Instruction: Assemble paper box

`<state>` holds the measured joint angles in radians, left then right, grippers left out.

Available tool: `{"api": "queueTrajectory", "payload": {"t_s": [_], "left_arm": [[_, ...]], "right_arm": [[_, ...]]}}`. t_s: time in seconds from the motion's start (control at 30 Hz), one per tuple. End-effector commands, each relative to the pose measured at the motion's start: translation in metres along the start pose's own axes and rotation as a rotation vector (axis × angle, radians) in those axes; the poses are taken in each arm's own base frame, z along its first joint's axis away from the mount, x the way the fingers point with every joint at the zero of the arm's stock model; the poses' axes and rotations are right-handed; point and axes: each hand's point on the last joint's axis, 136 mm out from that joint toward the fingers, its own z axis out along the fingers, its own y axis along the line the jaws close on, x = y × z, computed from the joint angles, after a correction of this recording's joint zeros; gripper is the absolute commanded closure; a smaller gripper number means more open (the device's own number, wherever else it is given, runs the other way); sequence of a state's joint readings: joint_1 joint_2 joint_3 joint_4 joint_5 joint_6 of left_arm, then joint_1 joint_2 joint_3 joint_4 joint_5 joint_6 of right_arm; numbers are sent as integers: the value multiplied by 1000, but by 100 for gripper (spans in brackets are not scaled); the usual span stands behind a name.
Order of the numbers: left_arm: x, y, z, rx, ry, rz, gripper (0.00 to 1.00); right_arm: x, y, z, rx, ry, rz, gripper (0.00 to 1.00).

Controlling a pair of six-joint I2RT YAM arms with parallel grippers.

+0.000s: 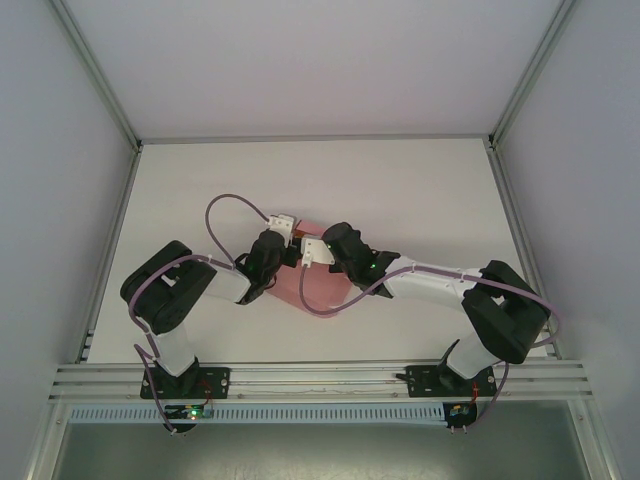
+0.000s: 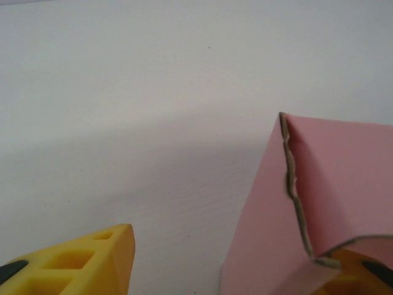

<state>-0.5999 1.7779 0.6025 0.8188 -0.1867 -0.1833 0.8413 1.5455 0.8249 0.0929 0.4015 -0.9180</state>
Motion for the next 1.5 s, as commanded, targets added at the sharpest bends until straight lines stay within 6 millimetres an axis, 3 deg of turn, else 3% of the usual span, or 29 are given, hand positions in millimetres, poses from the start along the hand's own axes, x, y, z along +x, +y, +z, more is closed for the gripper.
{"api": "queueTrajectory", "payload": {"t_s": [0.0,0.07,0.17,0.43,0.57,0.63,0.7,0.83,0.97,1.1,1.2,1.3,1.33,1.47], "left_arm": [[-24,7,8,-19,-73,4,59],[-22,9,11,-35,-54,14,70],[-11,24,12,-117,-7,42,74],[29,87,-3,-503,134,120,83],[38,97,-8,-604,147,116,86],[42,103,-12,-653,165,97,94],[46,104,-15,-652,147,72,99],[47,96,-12,-595,158,105,100],[28,55,-4,-325,72,59,100],[0,7,-8,-61,18,29,100],[-22,0,-18,-20,-37,3,100],[-38,1,-27,-30,-71,-5,100],[-41,4,-30,-42,-79,-12,100],[-49,5,-41,-26,-112,-37,100]], "right_arm": [[26,58,0,-220,73,-105,100],[28,57,1,-215,86,-110,100],[31,52,0,-198,102,-109,100],[36,46,-6,-189,116,-84,100],[44,45,-4,-191,155,-83,100],[49,44,-3,-187,174,-82,100],[50,44,-3,-196,177,-73,100],[50,40,-2,-197,160,-27,100],[34,27,1,-176,88,56,99],[11,8,-3,-153,-25,123,76],[1,-14,-15,-111,-95,176,60],[-7,-34,-39,-74,-182,238,22],[-9,-39,-49,-72,-220,255,2],[-23,-57,-102,-62,-432,349,2]]}}
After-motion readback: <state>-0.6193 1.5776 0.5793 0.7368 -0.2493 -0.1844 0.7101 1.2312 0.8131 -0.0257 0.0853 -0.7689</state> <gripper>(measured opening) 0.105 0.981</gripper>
